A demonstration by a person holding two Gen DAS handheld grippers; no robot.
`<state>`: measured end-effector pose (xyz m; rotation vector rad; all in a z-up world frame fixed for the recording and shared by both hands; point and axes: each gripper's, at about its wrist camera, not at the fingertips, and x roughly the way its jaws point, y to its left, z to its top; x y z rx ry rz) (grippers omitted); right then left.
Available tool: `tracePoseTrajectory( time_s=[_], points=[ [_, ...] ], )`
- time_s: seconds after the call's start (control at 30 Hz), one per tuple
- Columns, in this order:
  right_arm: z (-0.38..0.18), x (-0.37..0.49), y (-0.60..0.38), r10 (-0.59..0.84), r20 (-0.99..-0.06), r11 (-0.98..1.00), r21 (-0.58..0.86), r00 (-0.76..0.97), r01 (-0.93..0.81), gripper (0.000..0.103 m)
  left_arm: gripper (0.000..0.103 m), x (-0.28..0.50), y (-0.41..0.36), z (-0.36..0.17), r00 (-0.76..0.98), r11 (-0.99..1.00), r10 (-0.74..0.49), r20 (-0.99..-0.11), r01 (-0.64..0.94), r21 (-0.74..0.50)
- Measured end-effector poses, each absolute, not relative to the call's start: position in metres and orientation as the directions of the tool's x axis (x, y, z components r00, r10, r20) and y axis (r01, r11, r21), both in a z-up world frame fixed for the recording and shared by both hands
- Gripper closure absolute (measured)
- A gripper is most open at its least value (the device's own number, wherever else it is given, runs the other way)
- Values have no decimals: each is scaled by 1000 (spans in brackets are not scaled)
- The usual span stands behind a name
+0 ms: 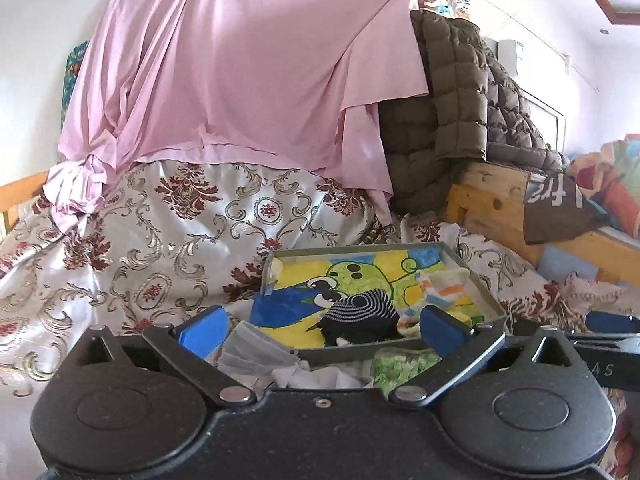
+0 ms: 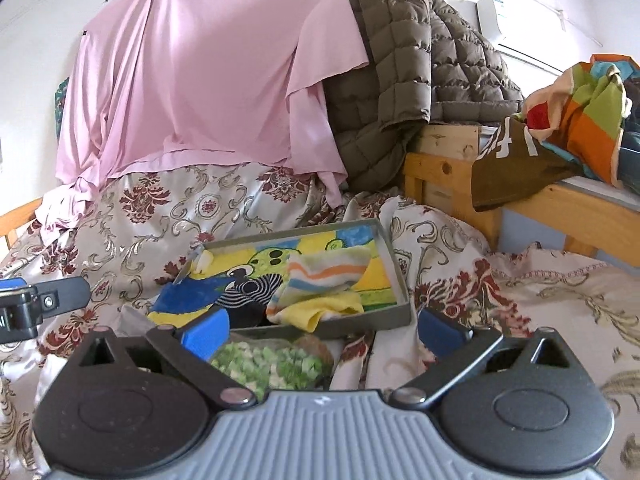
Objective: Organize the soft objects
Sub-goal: 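Withdraw both open tools from the tray back over the pile, then move left tool to the white blue-trimmed towel and close on it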
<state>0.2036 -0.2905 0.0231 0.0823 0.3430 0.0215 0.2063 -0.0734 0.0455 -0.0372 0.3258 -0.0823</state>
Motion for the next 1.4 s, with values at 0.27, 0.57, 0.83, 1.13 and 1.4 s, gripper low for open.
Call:
tracePoseTrajectory(
  time_s=[0.27, 0.57, 0.83, 1.13, 1.4],
  points=[
    [1, 154, -285, 23, -350, 994, 110, 936, 16, 0, 1, 153, -47, 36, 963, 999, -44, -267, 46, 3],
    [-6, 116, -264, 29, -372, 995, 97, 928, 7, 0, 1, 125, -15, 13, 946, 999, -31, -323, 22, -30],
    [-4, 78, -246, 46, -339, 995, 95, 940, -14, 0, 1, 112, -7, -8, 918, 997, -77, -389, 83, -1],
    [-18, 75, -214, 139, -458, 990, 39, 878, -136, 0, 1, 102, 8, -11, 858, 964, -170, -484, 247, 99],
    [-33, 88, -207, 167, -575, 985, 55, 801, -166, 0, 1, 97, 6, -26, 840, 964, -180, -511, 254, 77]
  ],
)
